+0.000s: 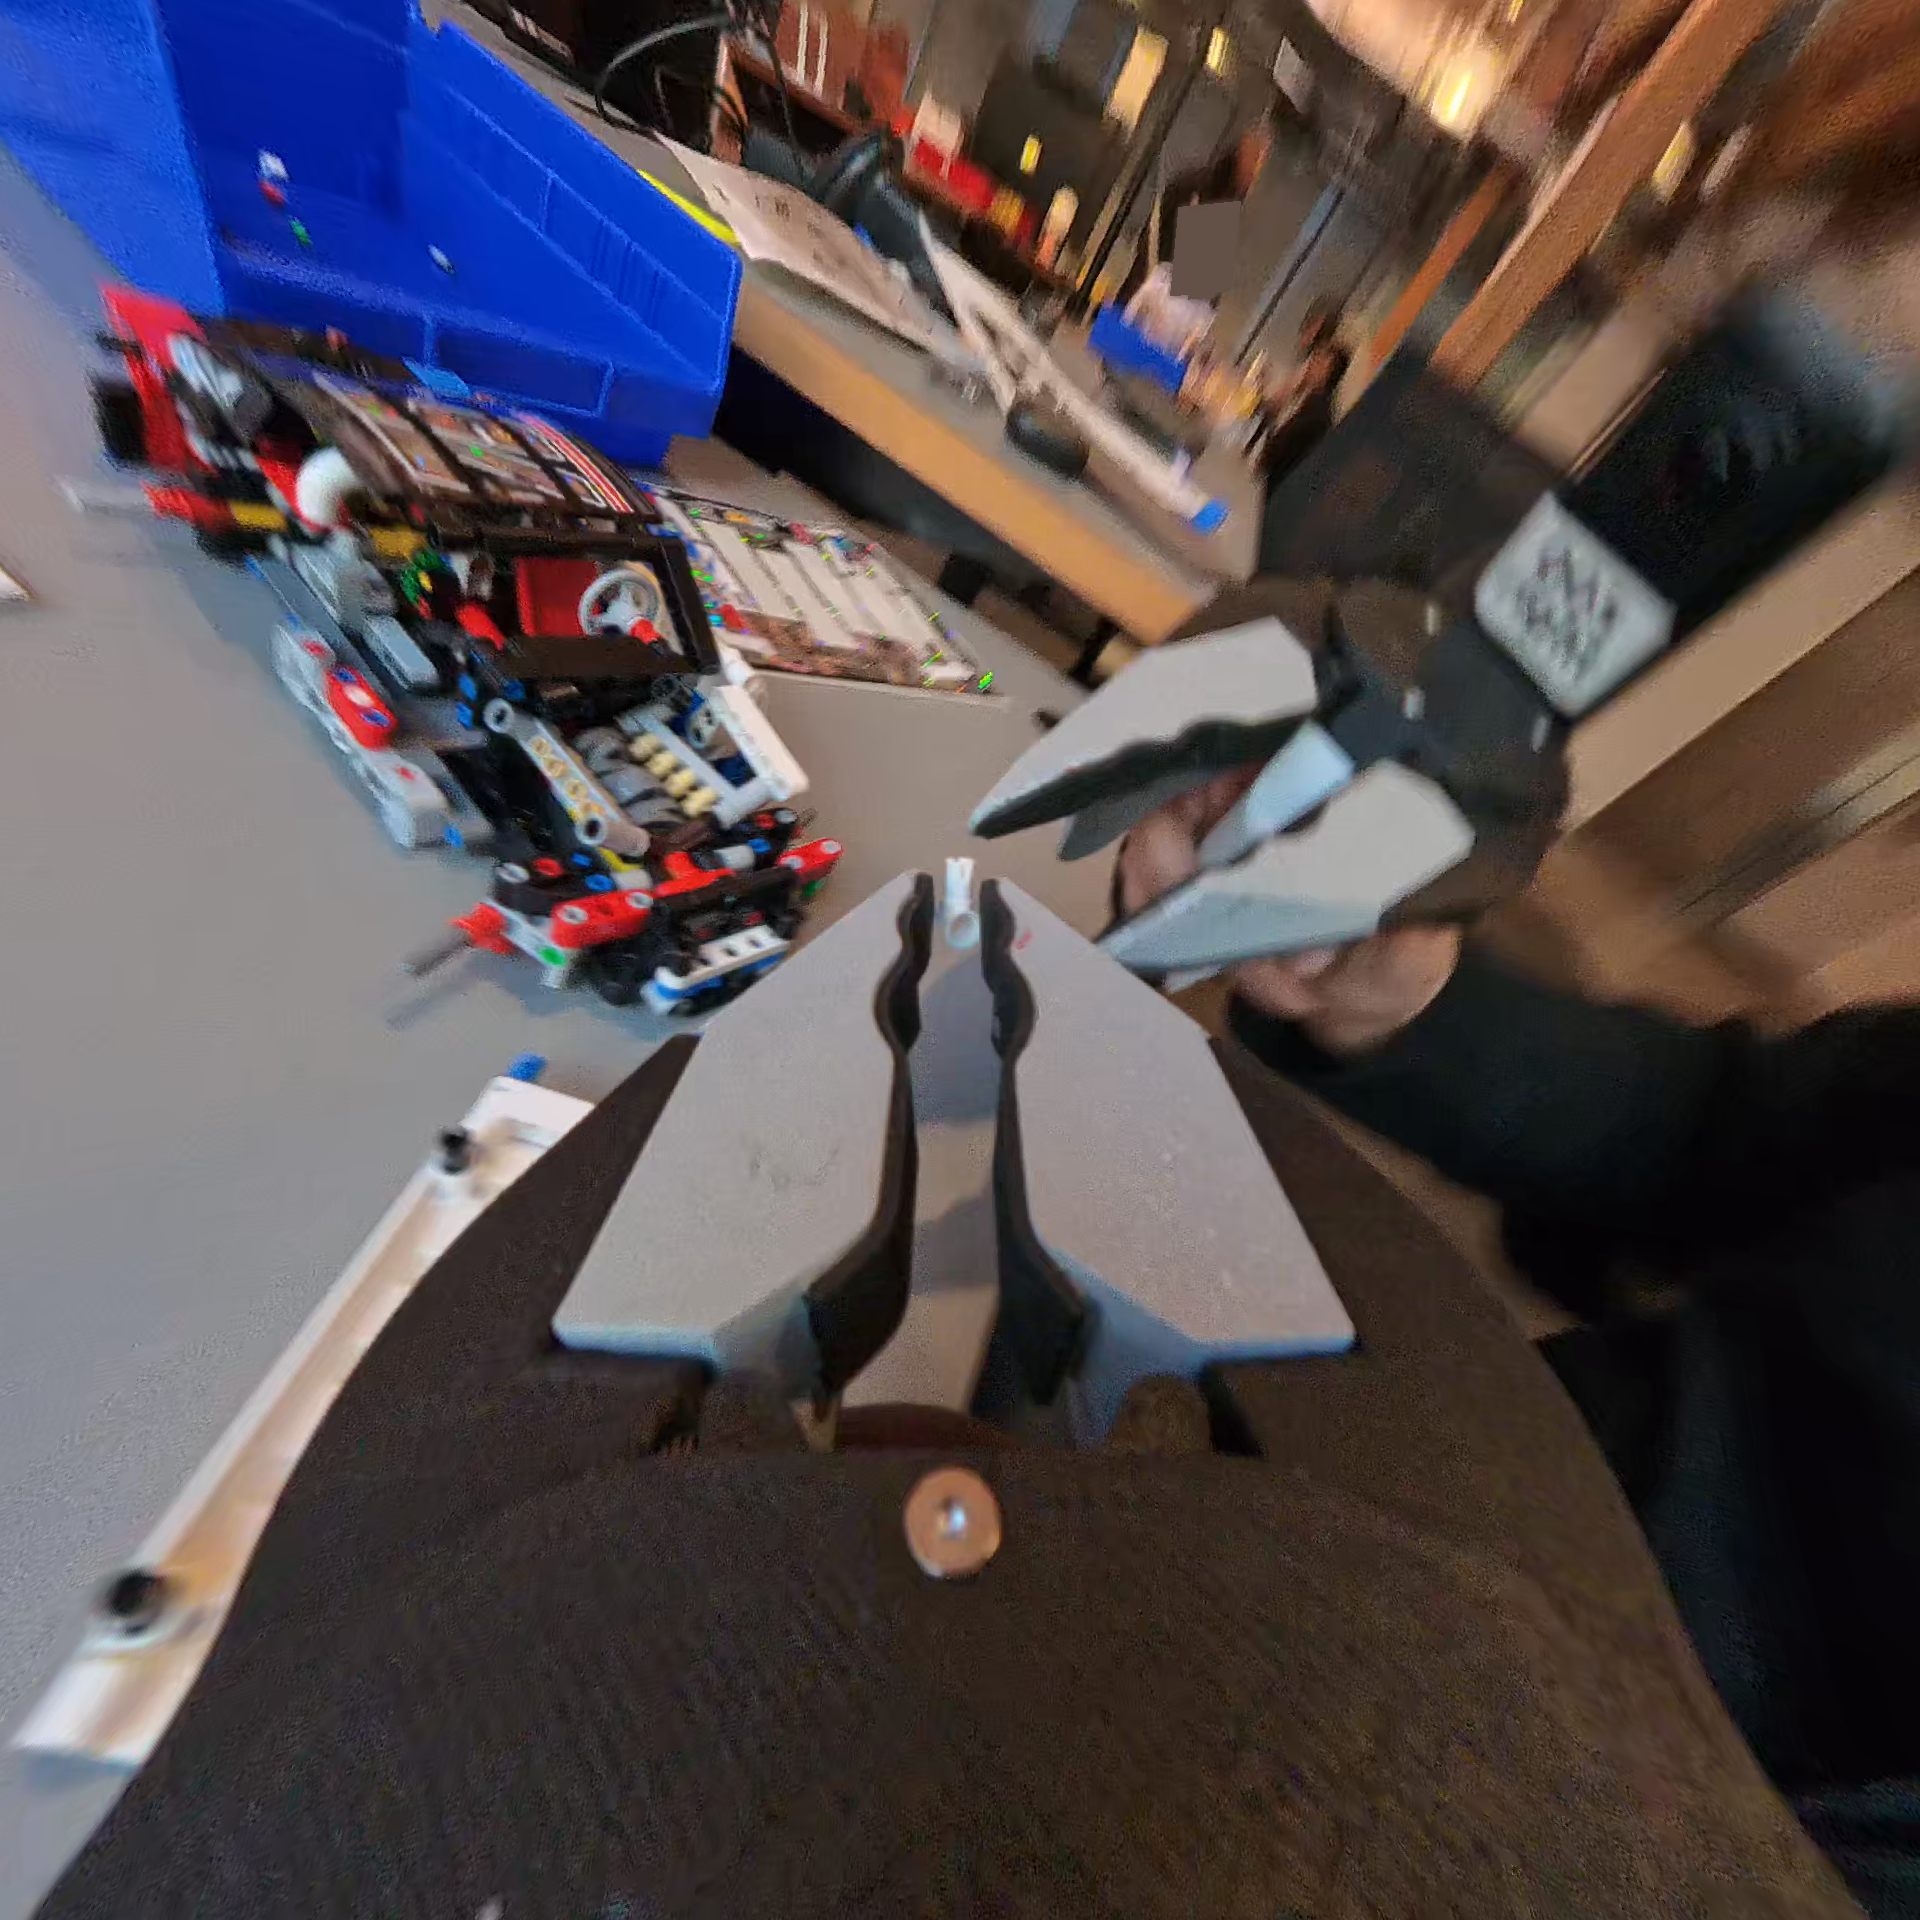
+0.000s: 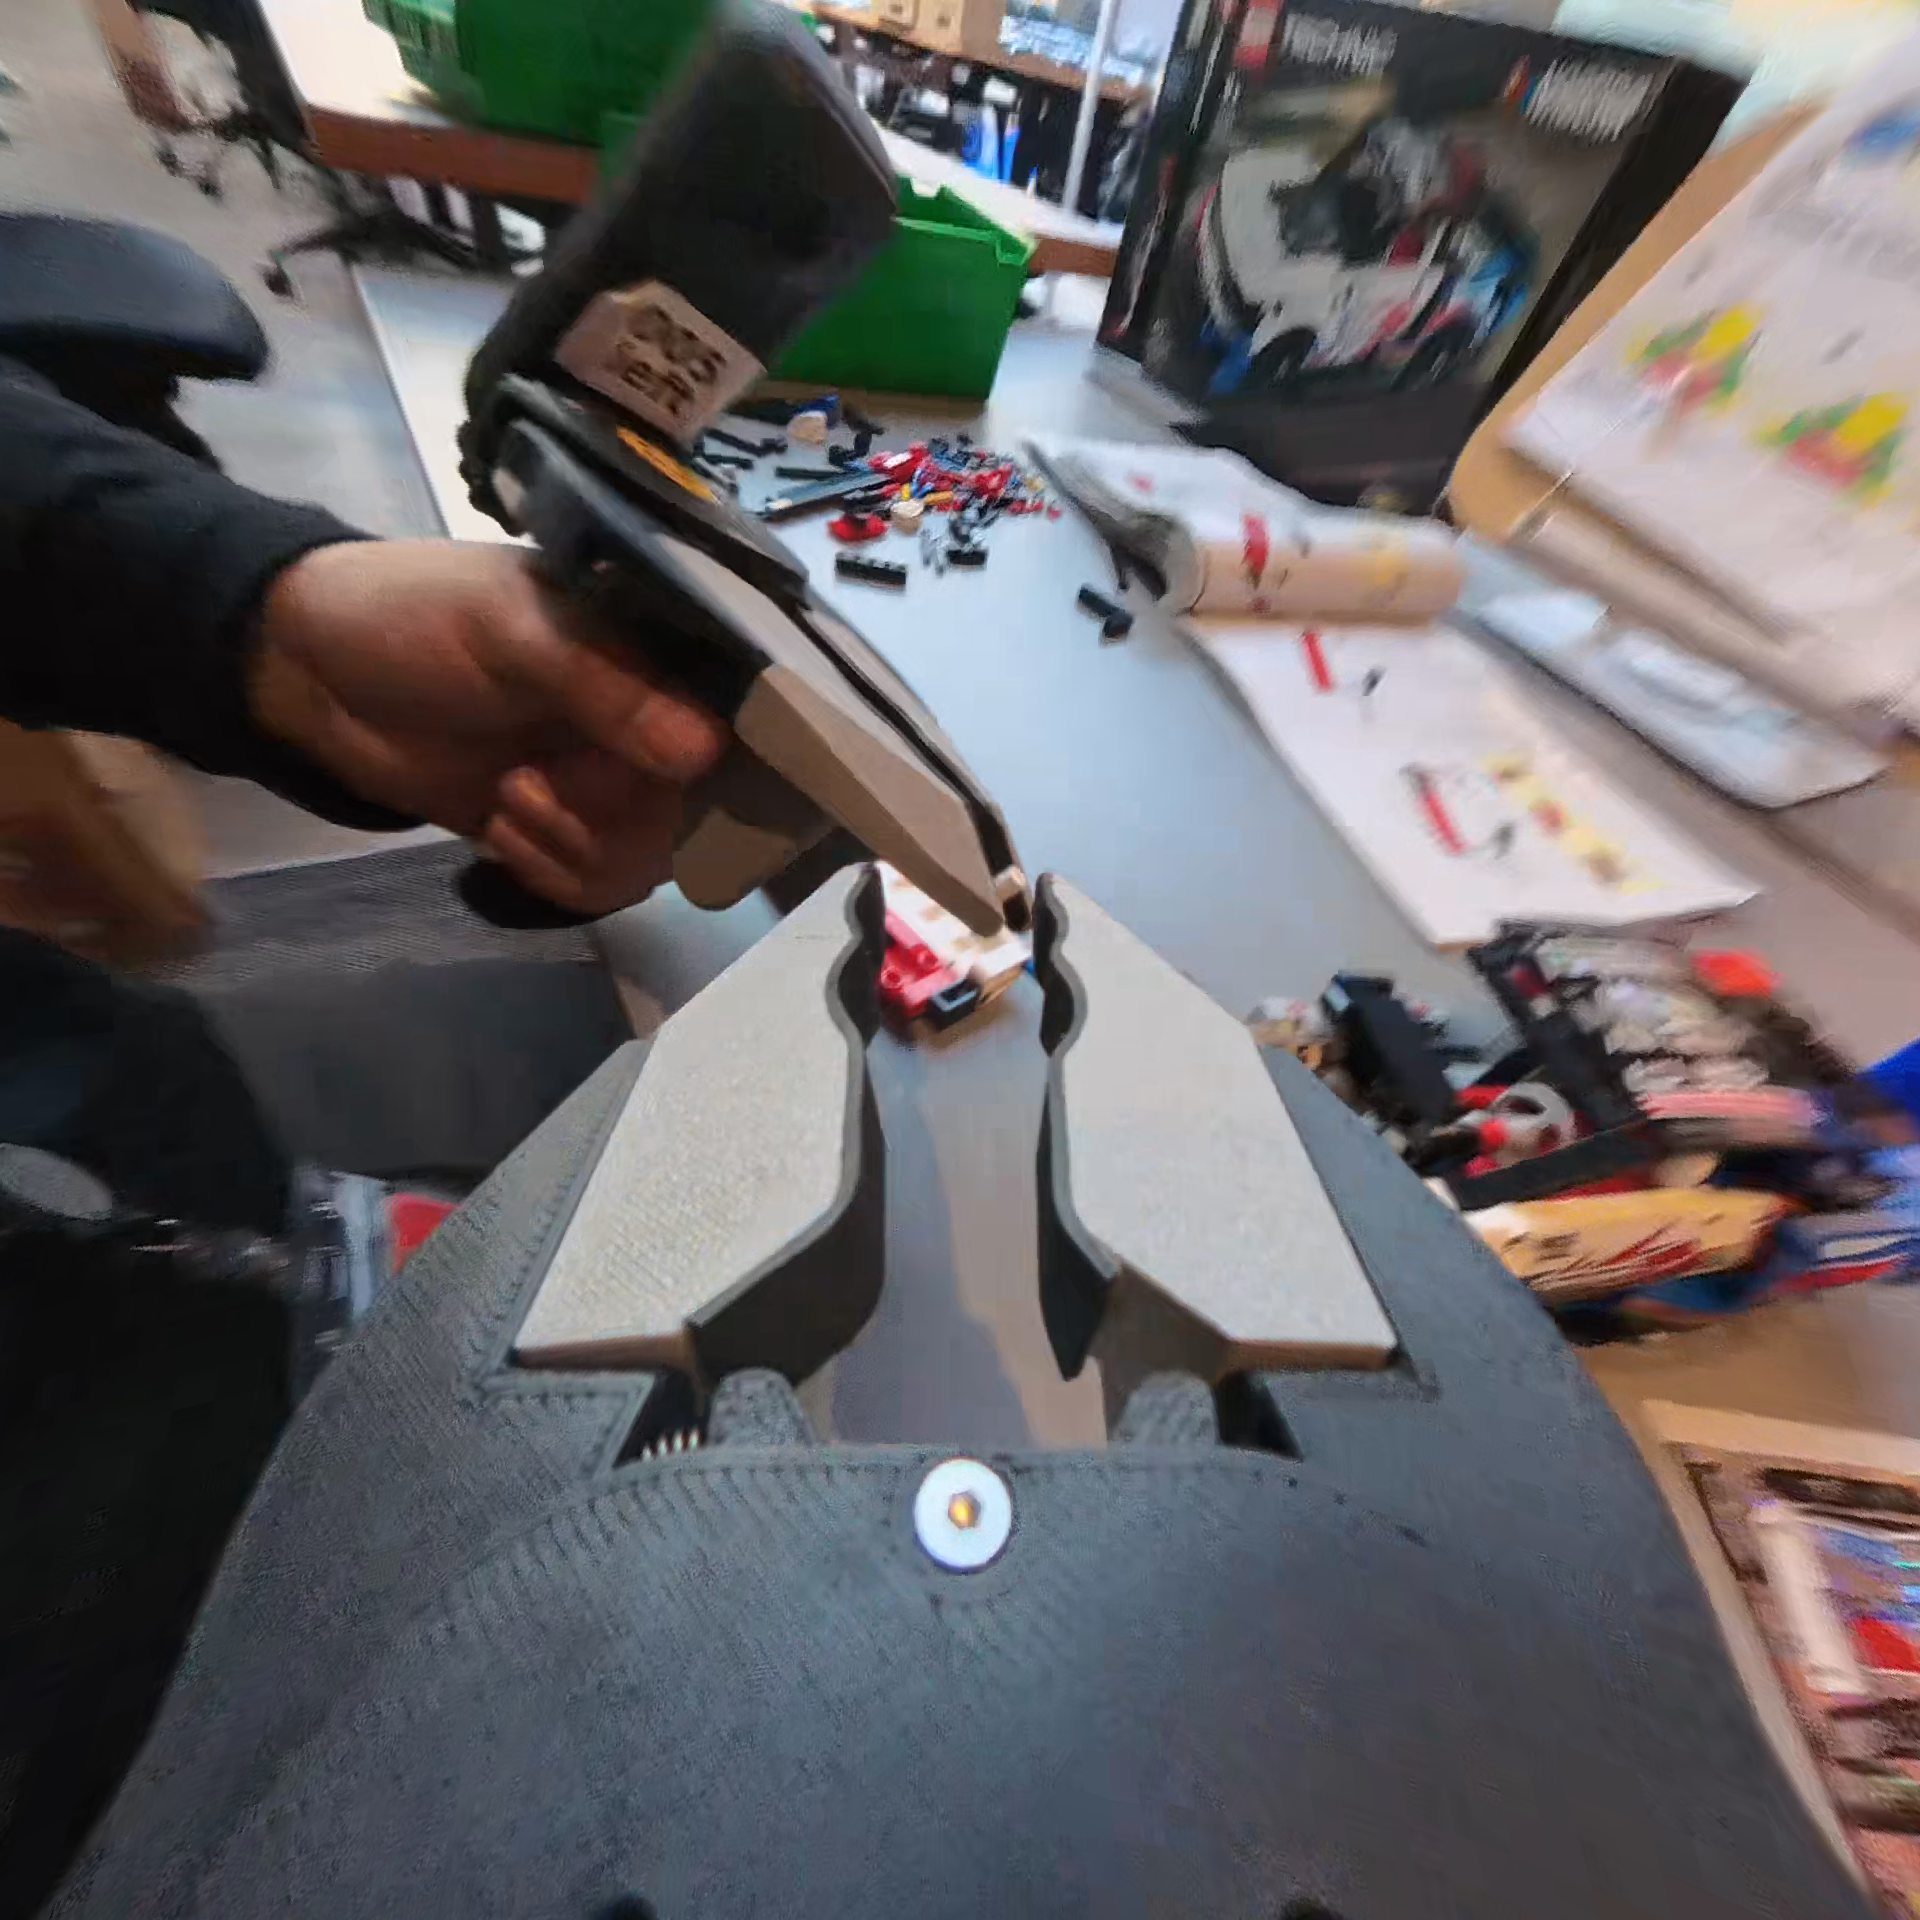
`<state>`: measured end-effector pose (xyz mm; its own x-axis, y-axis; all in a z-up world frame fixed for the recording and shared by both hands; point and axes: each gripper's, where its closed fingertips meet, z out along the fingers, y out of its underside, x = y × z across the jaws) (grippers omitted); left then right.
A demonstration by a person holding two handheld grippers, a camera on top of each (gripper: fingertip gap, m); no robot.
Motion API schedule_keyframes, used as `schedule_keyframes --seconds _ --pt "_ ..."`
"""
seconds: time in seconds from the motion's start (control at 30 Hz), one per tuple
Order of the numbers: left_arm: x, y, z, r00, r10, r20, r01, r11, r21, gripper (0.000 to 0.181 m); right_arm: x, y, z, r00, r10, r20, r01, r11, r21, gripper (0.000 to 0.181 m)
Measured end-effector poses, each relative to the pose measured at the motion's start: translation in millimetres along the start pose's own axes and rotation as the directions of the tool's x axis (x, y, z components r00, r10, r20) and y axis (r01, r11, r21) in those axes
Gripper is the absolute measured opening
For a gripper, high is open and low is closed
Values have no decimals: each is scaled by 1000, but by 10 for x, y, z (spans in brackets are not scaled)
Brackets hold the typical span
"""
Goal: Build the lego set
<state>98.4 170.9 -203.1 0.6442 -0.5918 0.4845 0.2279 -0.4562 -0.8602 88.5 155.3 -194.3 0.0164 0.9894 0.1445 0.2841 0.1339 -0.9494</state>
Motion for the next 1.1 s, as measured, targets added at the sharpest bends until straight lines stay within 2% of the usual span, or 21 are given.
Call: schedule_keyframes --seconds 0.07,0.17,0.23,0.37,0.43,0.6,0.7,0.77,0.87,1.0,1.1 --pt "82 -62 -14 970 -212 -115 218 975 39 6 -11 -88 3 983 -152 -98 152 988 -9 24" --pt "185 -128 -50 841 -461 -282 485 875 14 5 -14 -151 -5 911 -364 -192 354 931 -86 23" --pt "239 -107 -56 768 -541 -344 562 826 -43 5 -61 -210 -21 887 -417 -196 408 909 -85 14" --pt "343 -75 -68 647 -628 -432 645 753 -128 5 -116 -188 -25 890 -432 -145 422 902 -95 15" --pt "350 -45 -69 643 -630 -435 641 754 -144 6 -115 -165 -33 887 -440 -136 428 897 -109 18" --pt "353 -41 -67 641 -632 -436 639 754 -153 6 -122 -120 -42 901 -424 -96 414 904 -111 11" --pt "366 -33 -70 624 -640 -449 641 747 -174 6 -138 -116 -47 932 -361 -43 357 931 -78 11" --pt "359 -15 -66 646 -625 -439 621 764 -174 6 -133 -99 -49 944 -330 -24 327 942 -71 14" --pt "308 -29 -57 692 -594 -411 598 790 -134 5 -76 -91 -44 952 -300 -57 296 953 -71 17" --pt "264 -77 -47 674 -610 -417 635 766 -94 6 2 -109 -39 955 -273 -118 266 961 -78 21" --pt "192 -146 -65 668 -614 -420 666 745 -30 5 30 -107 -45 954 -244 -173 232 969 -84 8"
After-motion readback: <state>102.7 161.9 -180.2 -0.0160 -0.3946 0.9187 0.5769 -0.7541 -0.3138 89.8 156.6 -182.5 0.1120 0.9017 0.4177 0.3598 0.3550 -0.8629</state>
